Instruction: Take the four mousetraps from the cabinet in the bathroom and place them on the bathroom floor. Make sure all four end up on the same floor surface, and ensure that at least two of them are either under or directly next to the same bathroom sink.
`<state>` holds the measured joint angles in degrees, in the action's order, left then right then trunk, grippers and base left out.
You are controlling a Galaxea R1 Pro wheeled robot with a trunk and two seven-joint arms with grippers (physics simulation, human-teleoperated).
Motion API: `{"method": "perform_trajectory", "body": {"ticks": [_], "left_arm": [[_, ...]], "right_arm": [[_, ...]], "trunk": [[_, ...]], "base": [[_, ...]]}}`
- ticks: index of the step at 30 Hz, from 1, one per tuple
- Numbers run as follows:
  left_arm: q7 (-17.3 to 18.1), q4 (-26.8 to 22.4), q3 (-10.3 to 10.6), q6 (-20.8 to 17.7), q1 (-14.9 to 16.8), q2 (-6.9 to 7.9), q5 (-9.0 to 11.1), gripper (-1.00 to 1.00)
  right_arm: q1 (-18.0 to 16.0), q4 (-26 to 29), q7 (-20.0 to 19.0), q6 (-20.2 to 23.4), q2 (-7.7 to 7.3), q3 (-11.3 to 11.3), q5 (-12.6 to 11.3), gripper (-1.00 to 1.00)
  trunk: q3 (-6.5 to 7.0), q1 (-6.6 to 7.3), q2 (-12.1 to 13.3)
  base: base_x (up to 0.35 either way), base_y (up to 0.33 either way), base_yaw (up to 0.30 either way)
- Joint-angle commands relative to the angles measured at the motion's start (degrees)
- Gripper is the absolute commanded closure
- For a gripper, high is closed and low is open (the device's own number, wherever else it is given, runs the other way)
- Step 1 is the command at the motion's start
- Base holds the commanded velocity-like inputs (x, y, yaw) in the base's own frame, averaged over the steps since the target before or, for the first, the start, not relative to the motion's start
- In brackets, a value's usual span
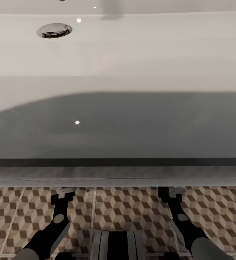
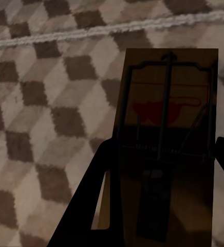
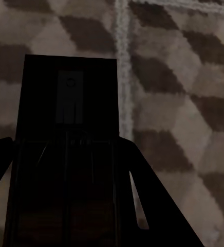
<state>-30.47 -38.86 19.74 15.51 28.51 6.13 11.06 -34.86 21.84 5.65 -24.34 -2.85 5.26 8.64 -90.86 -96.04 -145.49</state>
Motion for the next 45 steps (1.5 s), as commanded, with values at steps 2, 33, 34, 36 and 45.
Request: {"method": "perform_trajectory", "body": {"ticks": [2, 33, 34, 36, 45], "left_arm": [[-0.38, 0.01, 0.47, 0.31, 0.05, 0.07, 0.59, 1.0], [-0.18, 0.01, 0.72, 0.22, 0.05, 0.02, 0.55, 1.0], [-0.19, 0.01, 0.73, 0.22, 0.05, 0.02, 0.55, 1.0], [-0.2, 0.01, 0.73, 0.22, 0.05, 0.02, 0.54, 1.0], [-0.2, 0.01, 0.67, 0.22, 0.05, 0.02, 0.54, 1.0]], "right_arm": [[-0.03, -0.05, 0.15, -0.18, 0.03, 0.27, 0.58, 1.0], [-0.03, 0.62, -9.72, -0.19, -1.41, 3.53, 0.34, 1.0], [-0.03, 0.63, -9.81, -0.19, -1.49, 3.75, 0.36, 1.0], [-0.03, 0.68, -9.88, -0.18, -1.56, 3.94, 0.39, 1.0], [-0.1, 1.16, -9.95, -0.18, -1.55, 4.05, 0.41, 1.0]], "trunk": [[-0.03, 0.01, -0.01], [-0.03, 0.01, -0.01], [-0.03, 0.01, -0.01], [-0.03, 0.01, -0.01], [-0.03, 0.01, -0.01]], "base": [[0.0, 0.0, 0.0], [0.0, 0.0, 0.0], [0.0, 0.0, 0.0], [0.0, 0.0, 0.0], [0.0, 0.0, 0.0]]}}
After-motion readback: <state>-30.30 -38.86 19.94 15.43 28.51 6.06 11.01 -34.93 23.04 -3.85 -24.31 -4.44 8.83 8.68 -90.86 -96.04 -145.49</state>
